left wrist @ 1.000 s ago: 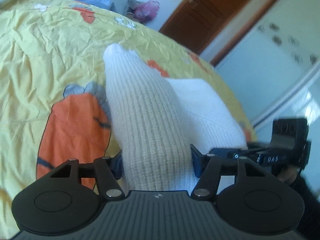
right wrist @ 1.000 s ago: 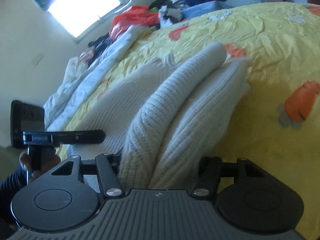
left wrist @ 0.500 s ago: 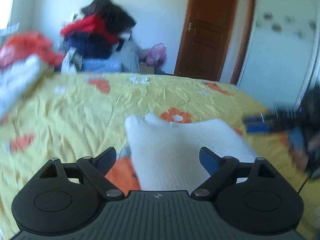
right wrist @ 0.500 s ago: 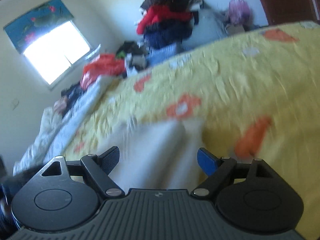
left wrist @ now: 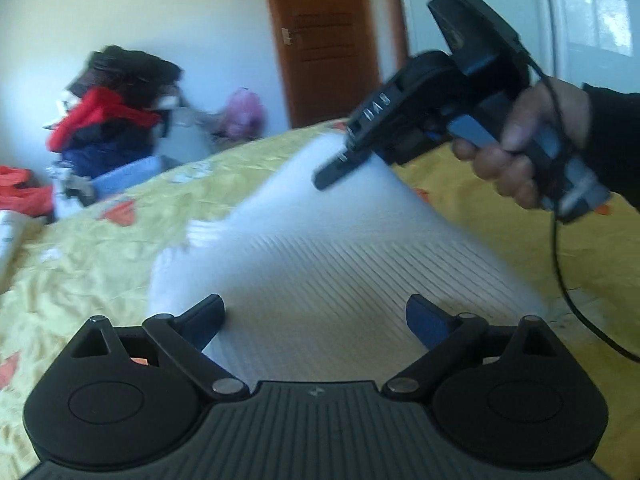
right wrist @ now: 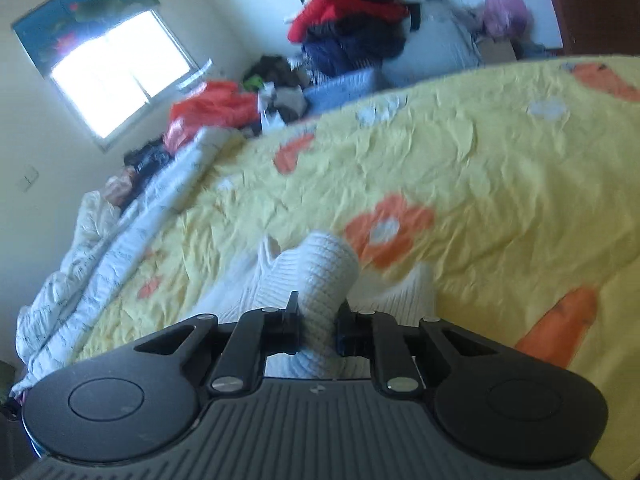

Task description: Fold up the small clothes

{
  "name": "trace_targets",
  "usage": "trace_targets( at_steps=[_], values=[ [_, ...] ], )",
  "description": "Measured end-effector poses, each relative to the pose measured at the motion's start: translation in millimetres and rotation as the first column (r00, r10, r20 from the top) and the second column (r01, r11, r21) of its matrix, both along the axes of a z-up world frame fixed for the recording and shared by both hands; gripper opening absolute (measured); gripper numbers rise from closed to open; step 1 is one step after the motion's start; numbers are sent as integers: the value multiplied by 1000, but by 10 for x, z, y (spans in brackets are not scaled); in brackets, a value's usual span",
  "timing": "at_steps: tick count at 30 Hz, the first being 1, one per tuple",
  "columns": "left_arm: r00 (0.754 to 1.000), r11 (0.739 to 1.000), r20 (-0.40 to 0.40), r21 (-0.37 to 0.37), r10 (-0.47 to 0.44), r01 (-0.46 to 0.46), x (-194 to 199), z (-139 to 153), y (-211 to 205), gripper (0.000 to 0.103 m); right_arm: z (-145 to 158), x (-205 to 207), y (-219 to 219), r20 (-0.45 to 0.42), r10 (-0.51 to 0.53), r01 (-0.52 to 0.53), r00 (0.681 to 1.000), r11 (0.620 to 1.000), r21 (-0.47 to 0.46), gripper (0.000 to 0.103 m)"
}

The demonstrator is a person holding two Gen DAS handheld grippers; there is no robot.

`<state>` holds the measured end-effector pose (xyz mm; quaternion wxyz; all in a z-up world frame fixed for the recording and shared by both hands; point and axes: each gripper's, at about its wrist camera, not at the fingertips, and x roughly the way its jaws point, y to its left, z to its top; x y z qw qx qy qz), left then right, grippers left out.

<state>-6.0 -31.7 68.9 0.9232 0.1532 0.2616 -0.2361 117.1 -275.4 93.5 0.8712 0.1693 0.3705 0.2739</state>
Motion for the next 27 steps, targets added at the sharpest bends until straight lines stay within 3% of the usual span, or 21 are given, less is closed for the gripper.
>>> trace_targets(
  at_steps=[3, 5, 7, 8, 10, 12, 15, 21, 23, 27],
  values=[
    [1000, 999, 10, 46, -24, 24, 15, -187, -155, 98, -241, 165, -84, -93, -45, 40, 995, 998, -48, 16],
    [1000, 1000, 15, 18, -17, 16, 54, -244, -135, 99, -401, 133, -91, -104, -56, 50, 993, 997, -62, 17],
    [1000, 1000, 3, -3, -8, 8, -10, -161, -99, 98, -393, 91, -127, -108, -86, 84, 990, 996, -17, 36],
    [1000, 1000, 9, -23, -6, 7, -59, -94, -33, 98, -369, 65, -141, -114, -95, 95, 989, 995, 0, 40],
    [999, 997, 51, -72, 11, -8, -209, 39, 143, 99, -248, -84, -208, -100, -115, 118, 988, 993, 21, 62],
    [994, 994, 96, -100, 60, -51, -406, 115, 338, 99, -97, -309, -324, -59, -116, 120, 992, 989, 81, 72],
    [988, 994, 115, -68, 98, -91, -660, 74, 562, 99, 0, -622, -419, -62, -51, 60, 997, 985, 161, 73],
    [999, 996, 39, 88, 6, -10, -1084, -215, 603, 99, -125, -842, -349, -134, 15, -3, 991, 996, 85, 72],
    [998, 991, 17, 118, 55, -57, -1010, -312, 600, 99, -204, -830, -314, -159, 5, 7, 987, 997, 72, 71],
    [982, 979, -31, 86, 186, -183, -779, -372, 662, 98, -245, -829, -169, -147, 31, -23, 989, 998, 60, 66]
  ],
)
